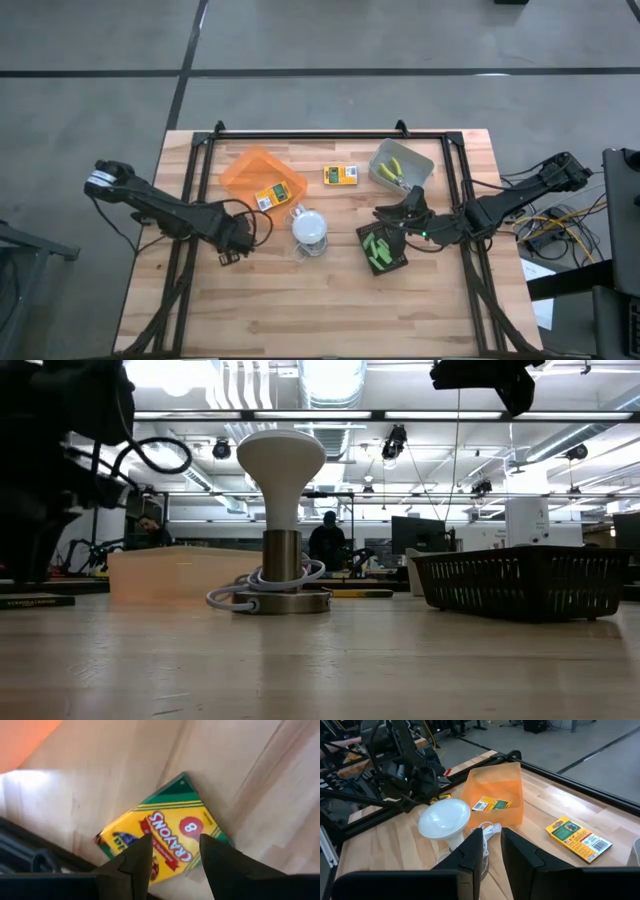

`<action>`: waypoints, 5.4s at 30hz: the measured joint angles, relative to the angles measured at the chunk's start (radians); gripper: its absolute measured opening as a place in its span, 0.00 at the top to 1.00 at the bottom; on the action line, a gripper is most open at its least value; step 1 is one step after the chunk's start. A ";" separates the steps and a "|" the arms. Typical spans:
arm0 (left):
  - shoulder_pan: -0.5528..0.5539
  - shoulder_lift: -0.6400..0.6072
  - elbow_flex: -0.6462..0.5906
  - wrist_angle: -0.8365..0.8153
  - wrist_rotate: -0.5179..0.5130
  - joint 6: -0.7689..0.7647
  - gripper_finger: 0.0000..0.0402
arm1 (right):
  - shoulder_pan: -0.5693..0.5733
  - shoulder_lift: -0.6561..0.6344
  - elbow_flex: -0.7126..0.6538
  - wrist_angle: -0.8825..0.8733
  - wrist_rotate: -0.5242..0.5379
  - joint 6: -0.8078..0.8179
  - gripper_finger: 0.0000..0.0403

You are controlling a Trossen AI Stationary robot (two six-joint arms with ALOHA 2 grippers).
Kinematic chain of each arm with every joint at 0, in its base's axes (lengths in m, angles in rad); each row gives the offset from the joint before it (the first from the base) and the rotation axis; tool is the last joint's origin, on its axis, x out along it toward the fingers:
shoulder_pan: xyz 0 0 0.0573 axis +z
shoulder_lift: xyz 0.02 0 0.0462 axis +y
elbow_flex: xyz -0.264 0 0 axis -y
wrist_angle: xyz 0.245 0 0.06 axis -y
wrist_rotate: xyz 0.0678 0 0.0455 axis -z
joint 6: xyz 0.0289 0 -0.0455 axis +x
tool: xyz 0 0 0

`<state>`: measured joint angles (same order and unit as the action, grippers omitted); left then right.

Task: Pick & Place School Supplies
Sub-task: Put the box of crayon into the orange bin

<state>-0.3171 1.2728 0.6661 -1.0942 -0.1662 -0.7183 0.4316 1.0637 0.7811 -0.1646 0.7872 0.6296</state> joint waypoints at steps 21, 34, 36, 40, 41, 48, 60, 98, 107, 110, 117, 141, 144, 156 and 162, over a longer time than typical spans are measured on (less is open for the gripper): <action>0.043 0.002 -0.068 0.149 0.143 -0.036 0.58 | 0.000 0.000 0.000 0.007 0.000 0.007 0.83; 0.040 0.018 -0.006 0.668 0.322 -0.044 0.58 | 0.000 0.000 -0.003 0.004 -0.001 0.000 0.83; 0.039 0.018 0.022 0.606 0.286 -0.045 0.59 | 0.000 0.000 -0.004 0.005 -0.003 0.000 0.83; 0.040 0.018 0.084 0.370 0.183 -0.027 0.59 | 0.000 0.000 -0.006 0.004 -0.003 -0.001 0.83; 0.040 0.018 0.094 0.318 0.158 -0.013 0.59 | 0.000 0.000 -0.006 0.005 -0.003 -0.001 0.83; 0.039 0.018 0.054 0.204 0.145 0.116 0.59 | 0.000 0.000 -0.006 0.005 -0.003 -0.001 0.83; 0.040 0.014 -0.076 0.229 0.210 0.062 0.59 | 0.000 0.000 -0.007 0.006 -0.003 -0.001 0.83; 0.009 0.081 -0.027 0.589 0.273 -0.050 0.60 | 0.000 0.000 -0.118 0.128 -0.014 0.067 0.83; -0.012 0.225 0.034 0.694 0.299 -0.070 0.60 | 0.000 0.000 -0.118 0.139 -0.014 0.066 0.83; -0.016 0.265 0.077 0.721 0.312 -0.072 0.60 | 0.001 0.000 -0.118 0.143 -0.026 0.066 0.83; -0.026 0.325 0.182 0.730 0.314 -0.062 0.60 | 0.004 0.000 -0.118 0.146 -0.063 0.066 0.83; -0.008 -0.090 0.414 0.464 0.079 -0.343 0.60 | 0.010 0.261 -0.101 0.511 -0.273 -0.112 0.83; -0.021 -0.123 0.394 0.502 0.048 -0.516 0.60 | 0.009 0.395 -0.056 0.547 -0.273 -0.138 0.83; -0.096 -0.115 0.188 0.632 0.046 -0.677 0.60 | 0.009 0.824 0.242 0.537 -0.275 -0.182 0.83; -0.226 -0.052 0.033 0.993 0.058 -0.864 0.60 | 0.006 0.938 0.424 0.445 -0.345 -0.277 0.83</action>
<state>-0.5429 1.2208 0.6988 -0.1015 -0.1084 -1.5820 0.4379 2.0021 1.2055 0.2804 0.4423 0.3521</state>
